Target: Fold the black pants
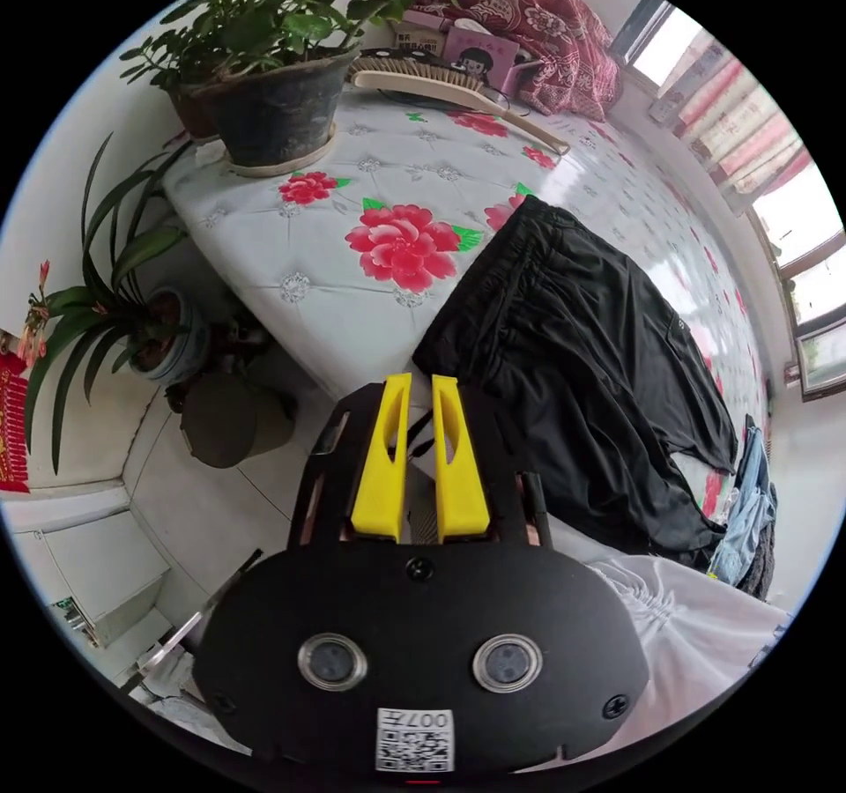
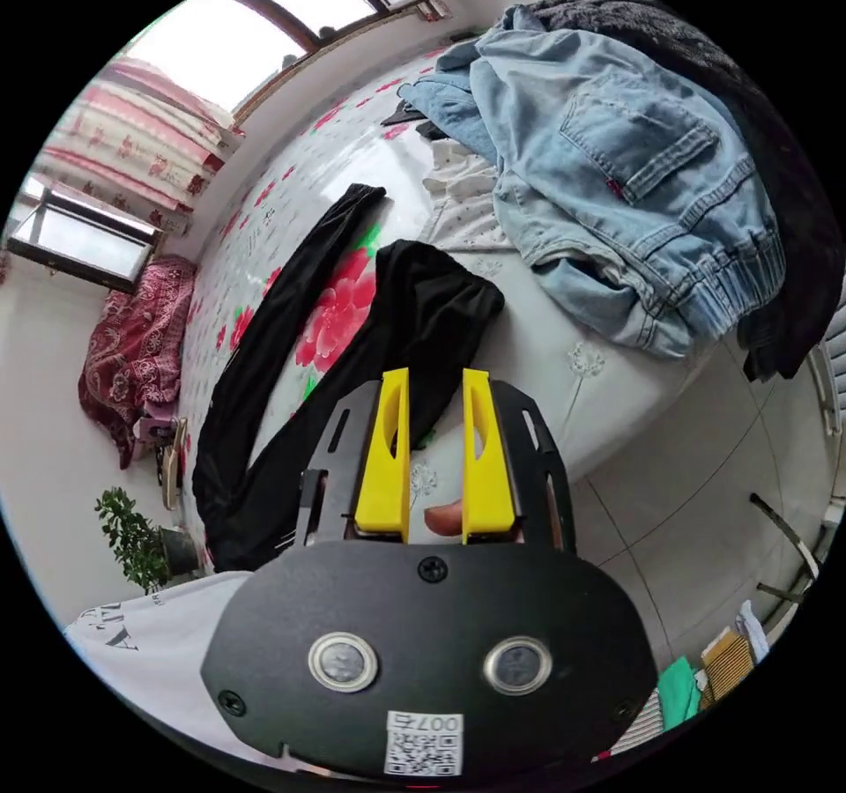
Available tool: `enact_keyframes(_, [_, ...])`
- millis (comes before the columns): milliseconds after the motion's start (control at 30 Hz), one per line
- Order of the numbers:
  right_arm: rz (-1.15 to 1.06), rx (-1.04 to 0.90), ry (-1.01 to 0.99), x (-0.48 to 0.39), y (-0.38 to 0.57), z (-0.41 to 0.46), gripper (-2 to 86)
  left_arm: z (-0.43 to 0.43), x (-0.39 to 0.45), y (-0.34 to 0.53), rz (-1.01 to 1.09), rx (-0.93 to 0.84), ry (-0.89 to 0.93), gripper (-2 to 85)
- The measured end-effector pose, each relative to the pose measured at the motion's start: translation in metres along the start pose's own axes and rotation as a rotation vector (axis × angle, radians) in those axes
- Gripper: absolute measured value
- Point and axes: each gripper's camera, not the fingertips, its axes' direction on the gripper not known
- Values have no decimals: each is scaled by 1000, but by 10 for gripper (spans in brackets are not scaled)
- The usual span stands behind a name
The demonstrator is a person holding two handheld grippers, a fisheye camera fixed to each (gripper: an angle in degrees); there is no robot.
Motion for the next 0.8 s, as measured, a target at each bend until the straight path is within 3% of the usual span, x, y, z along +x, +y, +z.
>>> enact_keyframes(200, [165, 34, -162, 56, -11, 17, 81, 29, -8, -13, 12, -77, 141, 62])
enact_keyframes(300, [154, -8, -157, 51, -27, 34, 57, 47, -2, -26, 40, -97, 71, 41])
enact_keyframes(367, [124, -61, -157, 40, -39, 38, 31, 48, -2, -35, 57, -95, 86, 17])
enact_keyframes(567, [-213, 205, -404, -28, -44, -86, -1, -23, -45, -52, 51, 60, 403, -7])
enact_keyframes(667, [-247, 263, -343, -18, -29, -113, -3, -26, -72, -52, 102, 34, 324, -8])
enact_keyframes(733, [-161, 20, -104, 16, -27, -64, -4, -2, -87, -50, 124, -70, 277, -8])
enact_keyframes(800, [-58, -174, 0, 45, -18, -27, -4, 22, -110, -46, 55, -158, 323, -8])
